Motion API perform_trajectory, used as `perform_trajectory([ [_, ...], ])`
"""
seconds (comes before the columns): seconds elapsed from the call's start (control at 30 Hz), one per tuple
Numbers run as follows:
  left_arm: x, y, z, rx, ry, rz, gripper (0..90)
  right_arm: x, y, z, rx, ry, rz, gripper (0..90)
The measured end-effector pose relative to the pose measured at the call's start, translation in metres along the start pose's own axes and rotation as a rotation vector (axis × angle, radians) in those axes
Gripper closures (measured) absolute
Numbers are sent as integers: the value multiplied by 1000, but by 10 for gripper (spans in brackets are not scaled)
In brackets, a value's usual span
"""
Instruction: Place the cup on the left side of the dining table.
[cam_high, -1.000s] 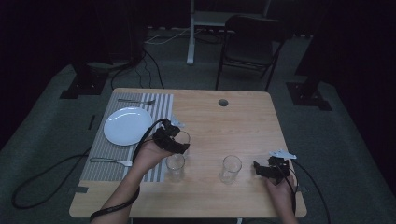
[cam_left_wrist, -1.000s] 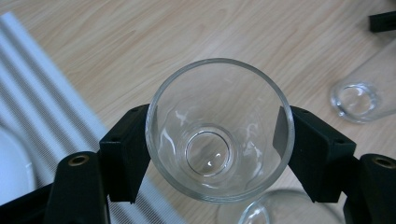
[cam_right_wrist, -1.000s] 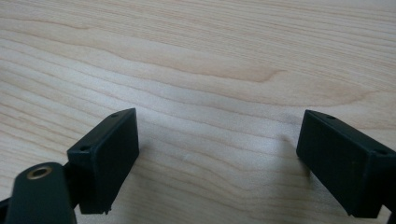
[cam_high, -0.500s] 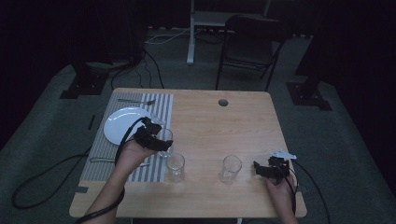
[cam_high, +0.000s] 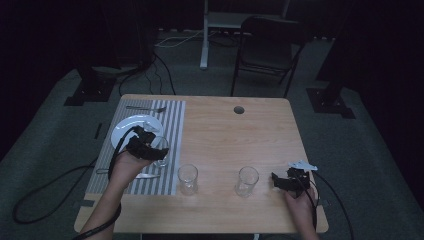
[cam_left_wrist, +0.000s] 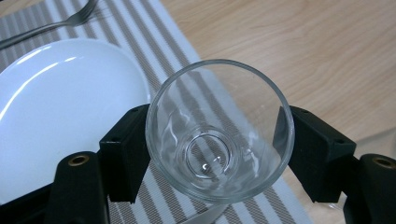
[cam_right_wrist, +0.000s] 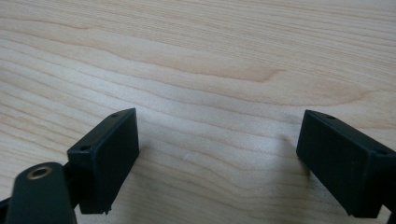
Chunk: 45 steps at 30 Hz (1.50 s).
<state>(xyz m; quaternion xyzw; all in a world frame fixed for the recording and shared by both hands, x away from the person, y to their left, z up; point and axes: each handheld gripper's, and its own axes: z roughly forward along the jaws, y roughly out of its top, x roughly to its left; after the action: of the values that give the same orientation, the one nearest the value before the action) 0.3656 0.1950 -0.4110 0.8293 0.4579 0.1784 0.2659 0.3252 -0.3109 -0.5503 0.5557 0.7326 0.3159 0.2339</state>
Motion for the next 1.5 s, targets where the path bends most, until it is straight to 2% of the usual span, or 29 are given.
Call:
perform_trajectory([
  [0.17, 11, -5, 2, 3, 26, -39, 292, 0, 0, 0, 0, 0, 0, 126],
  [0.33, 20, -9, 6, 15, 50, -49, 292, 0, 0, 0, 0, -1, 0, 126],
  [0.47, 28, -13, 8, 18, 45, -81, 292, 0, 0, 0, 0, -1, 0, 127],
  [0.63, 33, -16, 13, 34, 63, -88, 292, 0, 0, 0, 0, -1, 0, 126],
  [0.8, 37, -21, 19, 41, 40, -114, 292, 0, 0, 0, 0, -1, 0, 127],
  [0.87, 38, -23, 20, 29, 41, -125, 292, 0, 0, 0, 0, 0, 0, 126],
  [1.23, 37, -33, 20, -26, 41, -123, 288, 0, 0, 0, 0, -1, 0, 126],
  [1.3, 37, -36, 20, -47, 37, -138, 287, 0, 0, 0, 0, -1, 0, 126],
  [1.37, 38, -38, 22, -56, 28, -171, 281, 0, 0, 0, 0, -1, 0, 126],
  [1.47, 39, -42, 24, -63, 17, -190, 190, 0, 0, 0, 0, -1, 0, 126],
  [1.5, 39, -44, 25, -65, 9, -197, 189, 0, 0, 0, 0, -1, 0, 126],
])
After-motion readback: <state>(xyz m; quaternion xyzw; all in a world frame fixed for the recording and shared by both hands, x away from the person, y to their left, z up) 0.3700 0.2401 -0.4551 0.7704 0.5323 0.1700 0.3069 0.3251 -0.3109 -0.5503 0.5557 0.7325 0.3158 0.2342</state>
